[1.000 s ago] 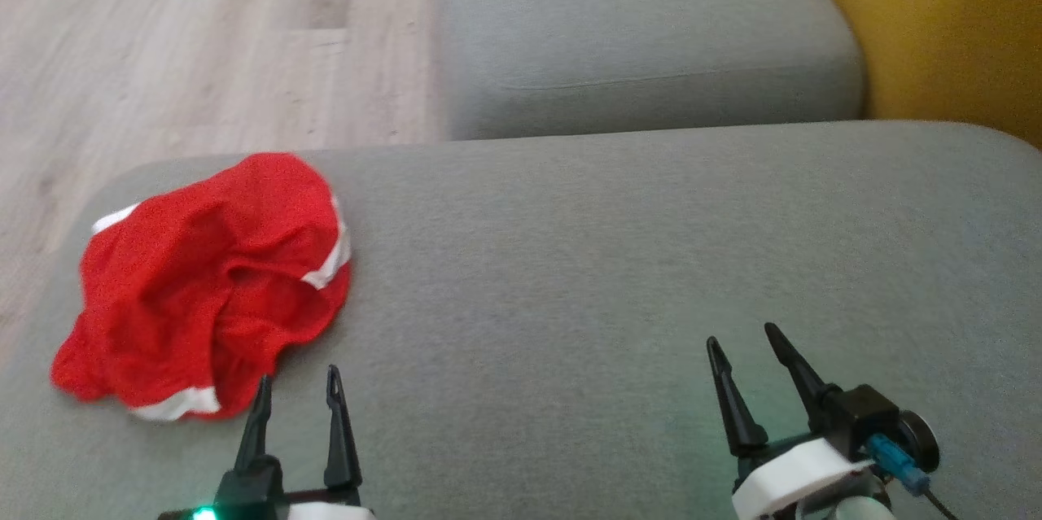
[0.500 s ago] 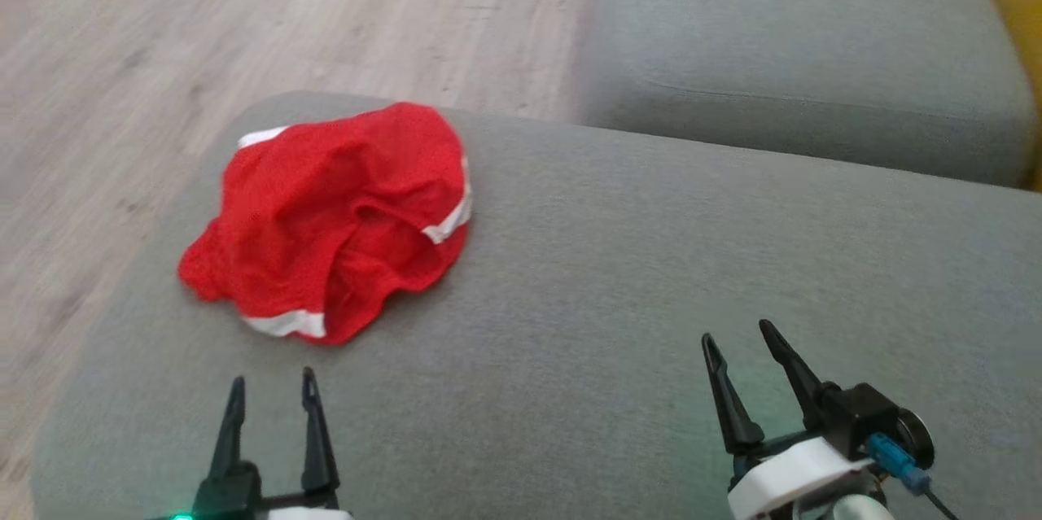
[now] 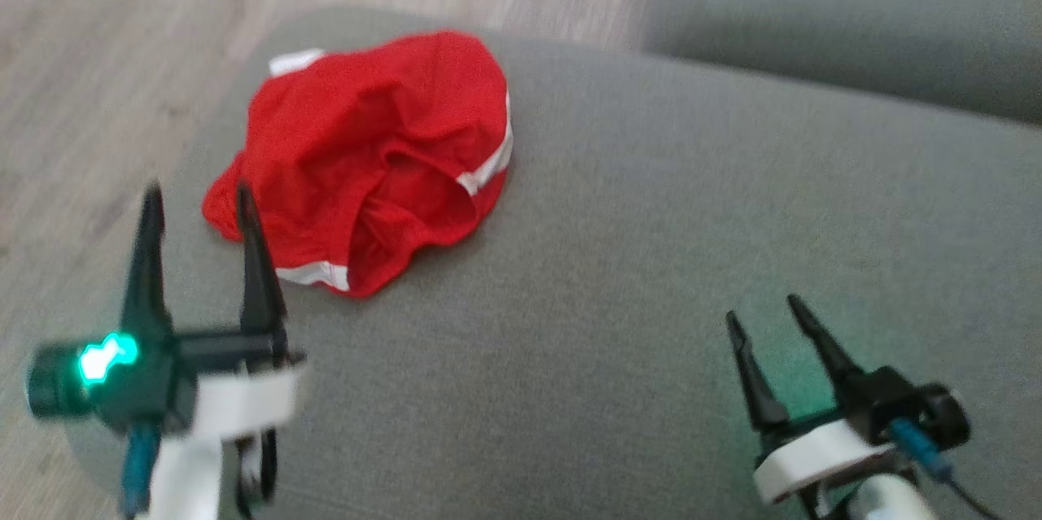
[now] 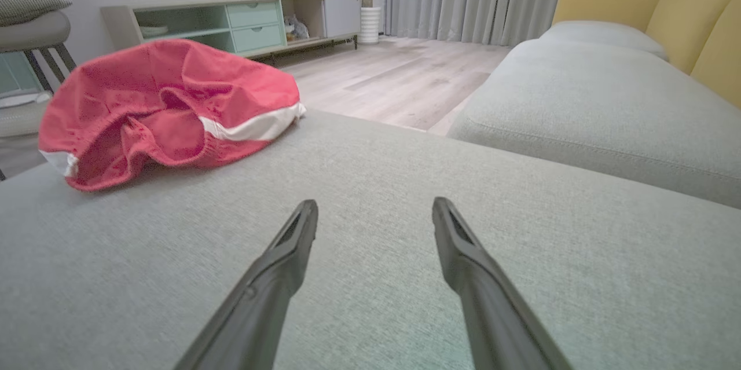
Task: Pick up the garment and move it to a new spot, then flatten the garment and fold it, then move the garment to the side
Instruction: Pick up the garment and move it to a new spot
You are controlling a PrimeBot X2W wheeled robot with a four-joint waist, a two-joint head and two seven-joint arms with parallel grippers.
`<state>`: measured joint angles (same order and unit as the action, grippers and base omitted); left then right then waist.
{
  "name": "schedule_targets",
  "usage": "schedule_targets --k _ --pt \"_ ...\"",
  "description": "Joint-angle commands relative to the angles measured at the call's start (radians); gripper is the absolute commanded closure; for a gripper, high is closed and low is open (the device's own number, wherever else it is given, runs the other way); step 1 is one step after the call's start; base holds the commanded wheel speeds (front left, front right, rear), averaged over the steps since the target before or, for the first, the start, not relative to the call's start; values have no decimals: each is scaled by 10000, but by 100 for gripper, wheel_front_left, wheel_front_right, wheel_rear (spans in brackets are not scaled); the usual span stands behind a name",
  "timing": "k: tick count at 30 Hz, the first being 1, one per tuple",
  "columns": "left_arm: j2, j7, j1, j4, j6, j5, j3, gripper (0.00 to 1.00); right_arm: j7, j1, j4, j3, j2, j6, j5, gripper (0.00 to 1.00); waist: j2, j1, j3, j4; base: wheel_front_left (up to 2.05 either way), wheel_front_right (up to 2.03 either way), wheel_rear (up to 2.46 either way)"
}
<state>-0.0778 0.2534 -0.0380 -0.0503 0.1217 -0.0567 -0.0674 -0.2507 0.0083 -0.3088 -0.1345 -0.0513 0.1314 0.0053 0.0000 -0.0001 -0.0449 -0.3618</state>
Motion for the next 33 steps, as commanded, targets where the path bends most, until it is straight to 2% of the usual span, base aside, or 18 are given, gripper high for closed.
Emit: schedule_targets --k 1,6,12,19,25,26,27,28,33 --pt "-319 84 -1057 -266 -216 142 314 0 -111 -612 419 -126 -402 -7 -86 0 0 1 -1038 31 0 0 0" --pt "-912 -115 -3527 1191 -1087 463 -226 0 -111 -1075 799 -62 -1323 -7 -73 0 0 1 -2356 -24 0 0 0" --pt "-1022 -1732 -6600 3646 -1783 533 -706 0 -111 -1479 1250 -50 -2334 -7 49 0 0 1 -3554 -3 0 0 0" --pt "-1095 -3038 -8027 6068 -2028 83 -589 0 -111 -1668 1797 274 -2827 -7 185 0 0 1 -4354 238 0 0 0" --pt "-1159 -3215 -8207 7286 -1868 17 -549 0 -111 -1748 1991 437 -3036 -7 214 0 0 1 -4641 413 0 0 0" --pt "-1178 -3084 -8229 7408 -1785 55 -560 10 -111 -1745 2017 452 -3053 -7 226 0 0 1 -4662 432 0 0 0" --pt "-1204 -2847 -8266 7473 -1680 100 -562 71 -111 -1734 2038 456 -3062 -7 232 0 0 1 -4674 453 0 0 0" --pt "-1236 -2626 -8302 7537 -1612 146 -582 100 -111 -1722 2043 447 -3058 -7 236 0 0 1 -4668 483 0 0 0" --pt "-1411 -1649 -8681 7449 -1628 276 -739 100 -111 -1687 1861 268 -2812 -7 263 0 0 1 -4268 682 0 0 0"
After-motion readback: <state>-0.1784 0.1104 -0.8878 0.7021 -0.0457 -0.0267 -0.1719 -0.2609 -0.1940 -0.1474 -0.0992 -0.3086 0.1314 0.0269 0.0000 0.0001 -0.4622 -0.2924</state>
